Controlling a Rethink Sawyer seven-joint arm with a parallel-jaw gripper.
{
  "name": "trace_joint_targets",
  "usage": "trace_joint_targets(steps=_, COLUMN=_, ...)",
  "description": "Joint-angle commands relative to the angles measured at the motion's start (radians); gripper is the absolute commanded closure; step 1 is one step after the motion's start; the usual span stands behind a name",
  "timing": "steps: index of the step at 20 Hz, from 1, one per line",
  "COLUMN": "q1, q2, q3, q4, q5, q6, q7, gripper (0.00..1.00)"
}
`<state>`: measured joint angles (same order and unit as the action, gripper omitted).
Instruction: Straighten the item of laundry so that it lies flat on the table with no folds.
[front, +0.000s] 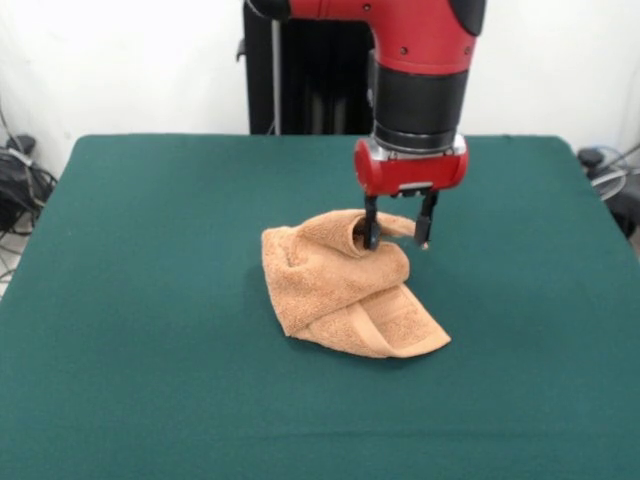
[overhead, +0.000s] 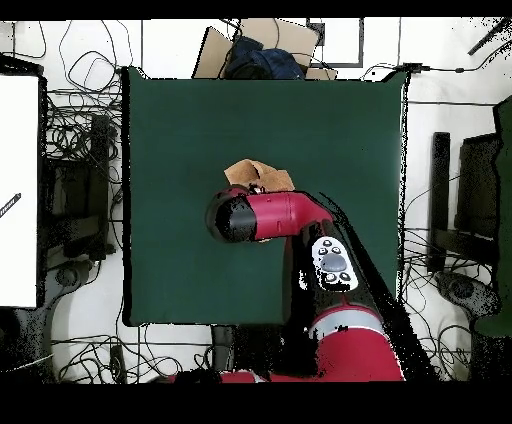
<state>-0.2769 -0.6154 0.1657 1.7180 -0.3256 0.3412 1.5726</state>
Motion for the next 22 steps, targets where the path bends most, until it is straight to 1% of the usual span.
trace_joint_targets(steps=1, q1=0.031, q2=-0.057, q3=-0.03, q4=0.118, q5=0.019, q6=-0.031, q7=0.197, gripper=0.0)
trace_joint_targets(steps=2, q1=0.035, q2=-0.081, q3=-0.032, q4=0.147, q5=0.02, q6=-0.025, q7=0.198, gripper=0.0)
trace_joint_targets(steps=3, q1=0.033, q2=-0.09, q3=-0.027, q4=0.154, q5=0.024, q6=-0.011, q7=0.192, gripper=0.0)
trace_joint_targets(steps=10, q1=0.019, q2=-0.1, q3=-0.007, q4=0.145, q5=0.05, q6=0.041, q7=0.165, gripper=0.0)
trace_joint_targets(steps=16, q1=-0.014, q2=-0.023, q3=0.029, q4=0.119, q5=0.049, q6=0.014, q7=0.13, gripper=0.0)
trace_joint_targets(steps=20, q1=-0.022, q2=-0.007, q3=0.038, q4=0.107, q5=0.055, q6=0.013, q7=0.128, gripper=0.0)
trace_joint_targets(steps=22, q1=-0.026, q2=0.018, q3=0.043, q4=0.1, q5=0.052, q6=0.005, q7=0.125, gripper=0.0)
